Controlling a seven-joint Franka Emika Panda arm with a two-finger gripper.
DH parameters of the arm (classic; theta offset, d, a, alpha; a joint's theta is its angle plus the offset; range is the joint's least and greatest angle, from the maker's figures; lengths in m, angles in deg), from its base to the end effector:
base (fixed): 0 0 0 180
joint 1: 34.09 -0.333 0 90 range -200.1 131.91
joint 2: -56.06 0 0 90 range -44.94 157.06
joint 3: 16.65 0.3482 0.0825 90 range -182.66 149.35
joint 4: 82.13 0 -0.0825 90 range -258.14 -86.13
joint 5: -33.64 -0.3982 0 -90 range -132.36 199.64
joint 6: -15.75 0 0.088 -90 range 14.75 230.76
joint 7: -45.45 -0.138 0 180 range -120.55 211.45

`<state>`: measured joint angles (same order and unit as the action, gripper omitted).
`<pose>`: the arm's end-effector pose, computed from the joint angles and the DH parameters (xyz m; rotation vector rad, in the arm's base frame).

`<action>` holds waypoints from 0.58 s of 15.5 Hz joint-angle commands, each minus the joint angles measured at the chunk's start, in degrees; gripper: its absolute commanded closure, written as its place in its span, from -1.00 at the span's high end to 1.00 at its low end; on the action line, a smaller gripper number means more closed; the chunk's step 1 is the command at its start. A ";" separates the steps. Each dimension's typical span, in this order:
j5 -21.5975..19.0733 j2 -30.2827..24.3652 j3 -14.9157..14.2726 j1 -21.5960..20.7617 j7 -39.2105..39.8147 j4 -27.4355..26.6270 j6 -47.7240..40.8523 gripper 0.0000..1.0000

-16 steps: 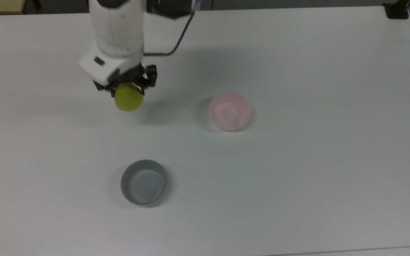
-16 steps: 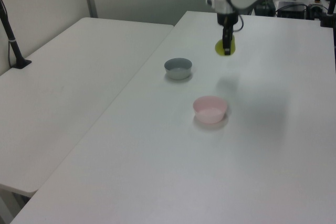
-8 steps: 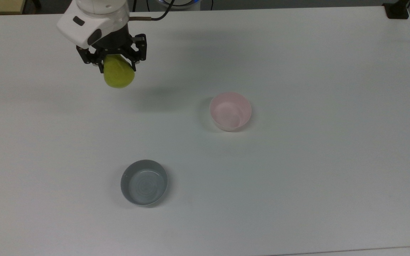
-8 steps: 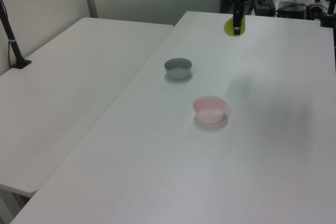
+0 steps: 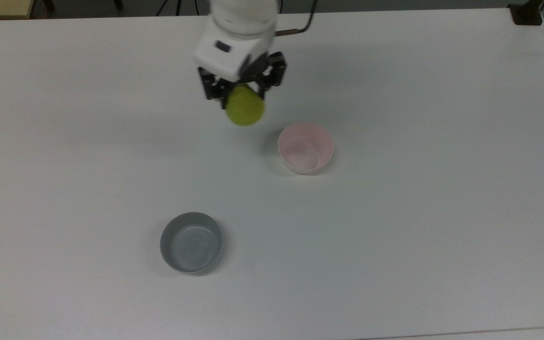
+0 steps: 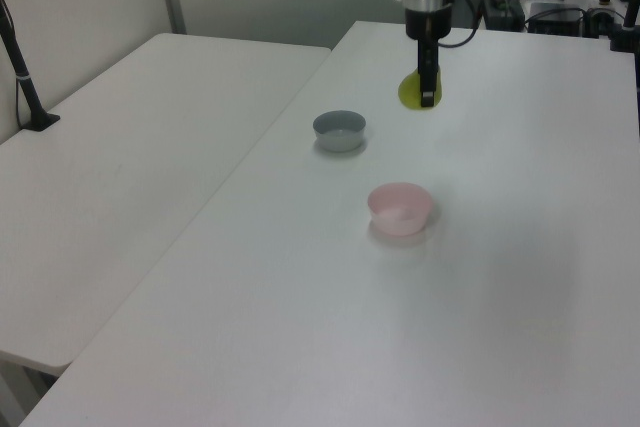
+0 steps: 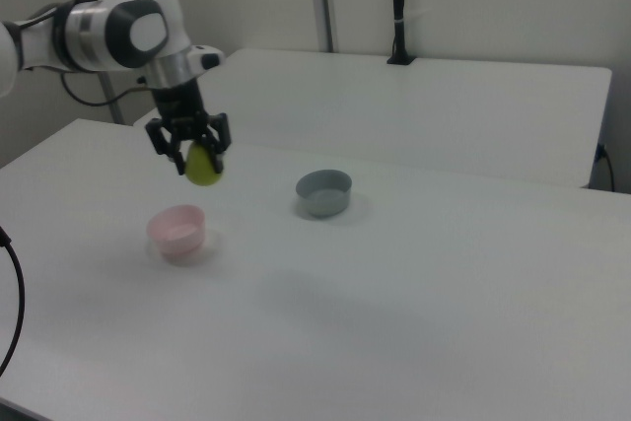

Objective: Place the pear in the bowl
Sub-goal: 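Carry the pear over the pink bowl and lower it in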

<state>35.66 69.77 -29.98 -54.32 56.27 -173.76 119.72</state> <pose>0.6464 0.0871 0.4900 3.0132 0.4925 -0.0316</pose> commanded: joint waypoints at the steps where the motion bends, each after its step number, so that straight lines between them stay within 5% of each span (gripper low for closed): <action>1: -0.97 1.14 -0.91 -5.25 -1.59 2.42 -2.01 0.00; 9: -2.02 4.65 0.06 -6.66 -1.68 2.33 -1.40 0.02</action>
<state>34.55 71.59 -29.94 -60.40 54.95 -172.64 119.69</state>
